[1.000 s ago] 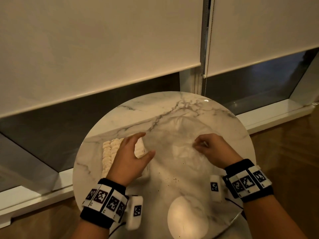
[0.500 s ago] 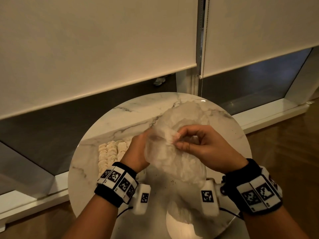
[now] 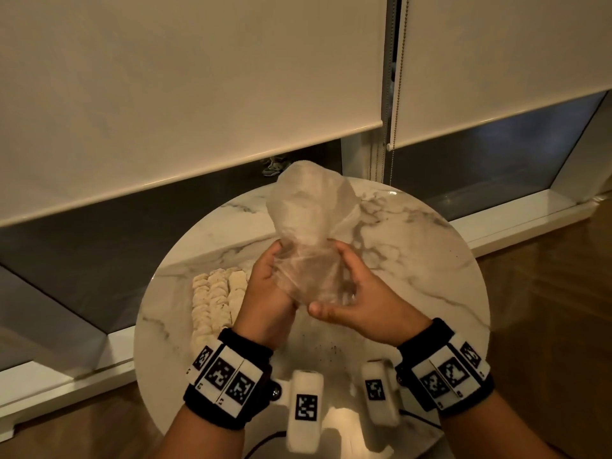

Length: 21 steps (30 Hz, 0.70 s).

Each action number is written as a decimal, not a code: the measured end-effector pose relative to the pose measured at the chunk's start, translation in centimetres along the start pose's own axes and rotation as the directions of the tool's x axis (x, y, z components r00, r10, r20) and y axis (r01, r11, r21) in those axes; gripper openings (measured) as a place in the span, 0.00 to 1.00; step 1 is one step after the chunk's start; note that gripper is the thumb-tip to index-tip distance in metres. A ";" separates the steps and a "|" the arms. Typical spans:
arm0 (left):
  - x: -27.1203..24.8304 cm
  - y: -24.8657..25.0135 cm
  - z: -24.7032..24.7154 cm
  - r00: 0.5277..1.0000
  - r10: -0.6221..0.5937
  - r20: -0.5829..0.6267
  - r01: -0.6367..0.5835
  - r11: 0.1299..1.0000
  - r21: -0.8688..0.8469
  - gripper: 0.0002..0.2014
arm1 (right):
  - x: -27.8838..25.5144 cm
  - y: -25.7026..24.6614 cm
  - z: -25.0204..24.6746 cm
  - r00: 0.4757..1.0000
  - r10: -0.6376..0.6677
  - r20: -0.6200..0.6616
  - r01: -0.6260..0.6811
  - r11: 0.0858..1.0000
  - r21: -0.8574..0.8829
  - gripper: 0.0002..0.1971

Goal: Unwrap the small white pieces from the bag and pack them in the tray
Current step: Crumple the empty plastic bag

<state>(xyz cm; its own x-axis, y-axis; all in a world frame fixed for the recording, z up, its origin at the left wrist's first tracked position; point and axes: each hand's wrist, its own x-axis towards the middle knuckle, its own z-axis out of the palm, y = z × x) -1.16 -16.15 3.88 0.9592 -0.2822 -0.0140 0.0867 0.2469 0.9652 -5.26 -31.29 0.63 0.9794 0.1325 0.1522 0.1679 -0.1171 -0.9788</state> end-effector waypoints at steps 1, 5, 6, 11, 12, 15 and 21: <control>-0.2 -0.1 0.1 1.000 -0.006 0.008 0.006 1.000 -0.001 0.13 | 0.1 0.1 0.2 1.000 -0.011 -0.008 0.011 0.998 0.061 0.38; -1.2 -0.2 -0.9 0.994 0.075 0.074 -0.087 0.982 0.168 0.11 | 0.7 0.7 0.0 0.983 -0.077 -0.169 0.086 0.995 0.048 0.16; -1.6 0.0 -1.5 0.988 0.116 0.104 -0.138 0.960 0.243 0.11 | 0.8 0.8 -0.2 0.981 -0.071 -0.181 0.078 0.996 0.031 0.13; -3.6 2.0 -4.5 0.966 0.205 0.159 -0.260 0.781 0.568 0.21 | 0.5 1.2 -1.0 0.991 0.000 -0.134 -0.016 0.992 -0.123 0.10; -3.9 2.6 -5.0 0.956 0.249 0.157 -0.292 0.735 0.612 0.22 | 0.4 1.0 -1.2 0.994 0.005 -0.109 -0.023 0.985 -0.170 0.12; -3.8 3.8 -6.2 0.937 0.329 0.112 -0.311 0.646 0.698 0.32 | 0.3 0.1 -1.1 0.999 0.011 -0.032 -0.017 0.974 -0.226 0.14; -2.6 2.2 -5.3 0.959 -0.043 0.280 -0.099 0.875 0.474 0.40 | 0.7 -0.9 0.7 0.997 -0.044 -0.067 0.034 0.990 -0.137 0.16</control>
<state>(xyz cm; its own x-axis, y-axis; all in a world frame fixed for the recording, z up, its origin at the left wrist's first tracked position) -2.03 -10.01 4.63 0.8407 -0.5412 0.0184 -0.1469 -0.1953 0.9697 -4.84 -30.46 1.52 0.9765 0.0716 0.2035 0.2150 -0.2459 -0.9452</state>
